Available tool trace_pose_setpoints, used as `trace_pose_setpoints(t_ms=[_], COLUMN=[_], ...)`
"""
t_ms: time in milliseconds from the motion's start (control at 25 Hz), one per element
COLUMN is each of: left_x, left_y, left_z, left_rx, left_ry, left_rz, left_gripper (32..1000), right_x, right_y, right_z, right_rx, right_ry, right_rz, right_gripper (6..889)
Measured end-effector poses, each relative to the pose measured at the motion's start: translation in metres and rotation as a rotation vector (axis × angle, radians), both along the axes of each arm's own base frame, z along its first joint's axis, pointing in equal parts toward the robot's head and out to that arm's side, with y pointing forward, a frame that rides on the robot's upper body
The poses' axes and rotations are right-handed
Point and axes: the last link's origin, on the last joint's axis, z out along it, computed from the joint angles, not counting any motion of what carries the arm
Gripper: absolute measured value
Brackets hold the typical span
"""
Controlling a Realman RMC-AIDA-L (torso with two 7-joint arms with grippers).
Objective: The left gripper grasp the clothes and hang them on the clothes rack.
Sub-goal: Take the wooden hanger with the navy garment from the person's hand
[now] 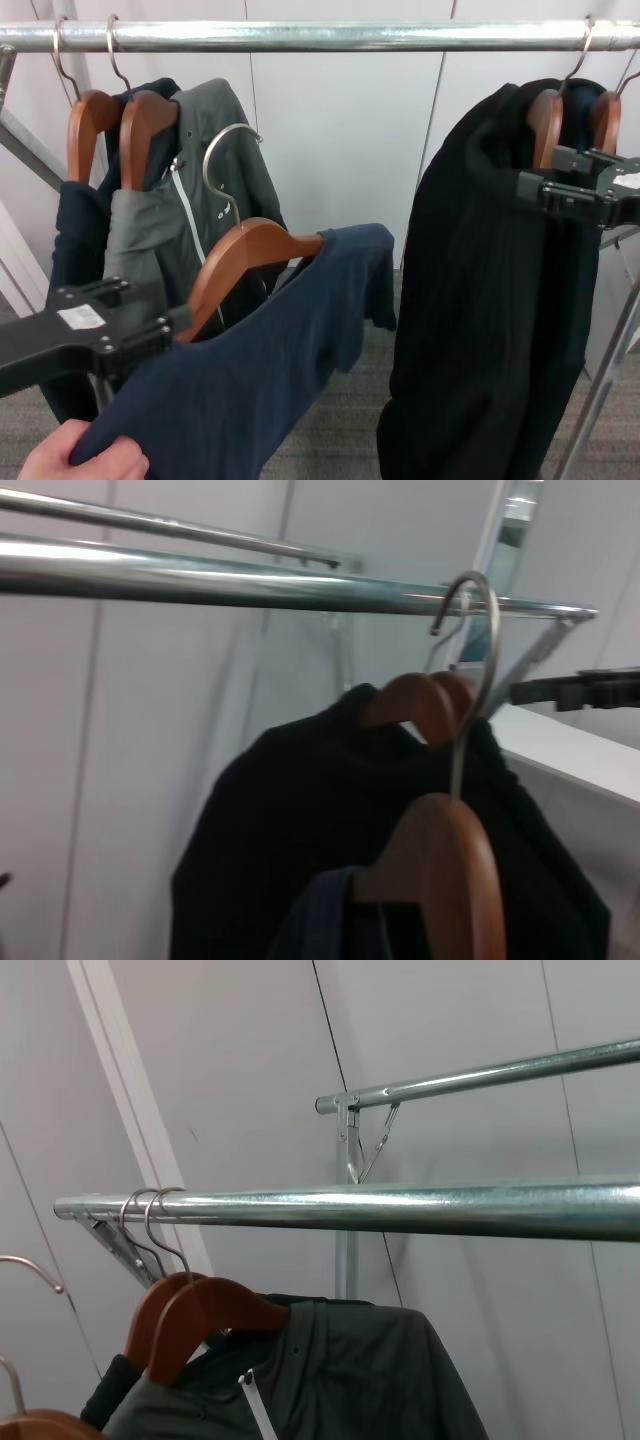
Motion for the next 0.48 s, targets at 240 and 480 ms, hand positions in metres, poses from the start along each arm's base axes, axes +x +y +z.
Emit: trace_pose_setpoints(t_ms=[240, 480], left_x=[0.007, 0.010], left_y=[0.004, 0.013], left_z=[-0.011, -0.024], left_rx=[-0.033, -0.053], left_ry=[0.010, 0.034], left_rz=[-0.027, -0.030], left_gripper=[609, 606], right_x=[-0.001, -0.001], right_y=[0.001, 0.002], right_z=[-0.002, -0.004], right_rx=[-0.002, 0.005], right_ry=[0.000, -0.001], right_rz=[0.001, -0.008], right_gripper=[817, 817])
